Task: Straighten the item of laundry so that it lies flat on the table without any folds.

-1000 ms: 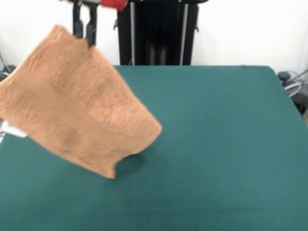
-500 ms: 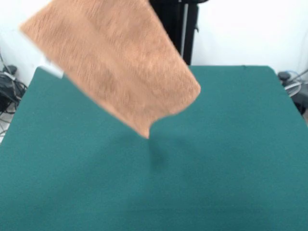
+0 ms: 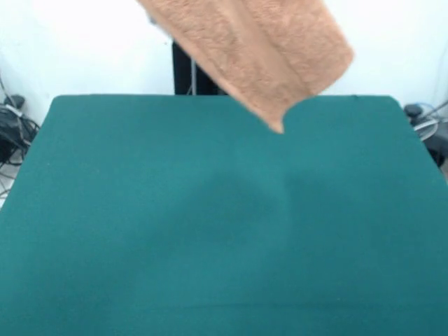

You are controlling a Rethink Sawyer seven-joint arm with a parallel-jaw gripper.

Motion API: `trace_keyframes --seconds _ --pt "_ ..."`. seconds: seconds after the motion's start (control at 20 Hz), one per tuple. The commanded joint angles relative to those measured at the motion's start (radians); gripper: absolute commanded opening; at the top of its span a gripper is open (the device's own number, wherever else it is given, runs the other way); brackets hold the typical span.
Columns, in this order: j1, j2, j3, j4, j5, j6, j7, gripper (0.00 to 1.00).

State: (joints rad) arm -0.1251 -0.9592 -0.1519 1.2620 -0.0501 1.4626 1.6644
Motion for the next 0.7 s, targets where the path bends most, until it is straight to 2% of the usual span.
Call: trace_keyframes --seconds 0.05,0.3,0.7 --pt "0.008 -0.008 -0.052 0.27 0.056 -0.134 0.309 0.0" --pt "-0.006 0.014 -0.039 0.449 0.097 -0.445 0.302 0.0" --pt "-0.095 0.121 0.061 0.599 0.163 -0.838 0.199 0.0"
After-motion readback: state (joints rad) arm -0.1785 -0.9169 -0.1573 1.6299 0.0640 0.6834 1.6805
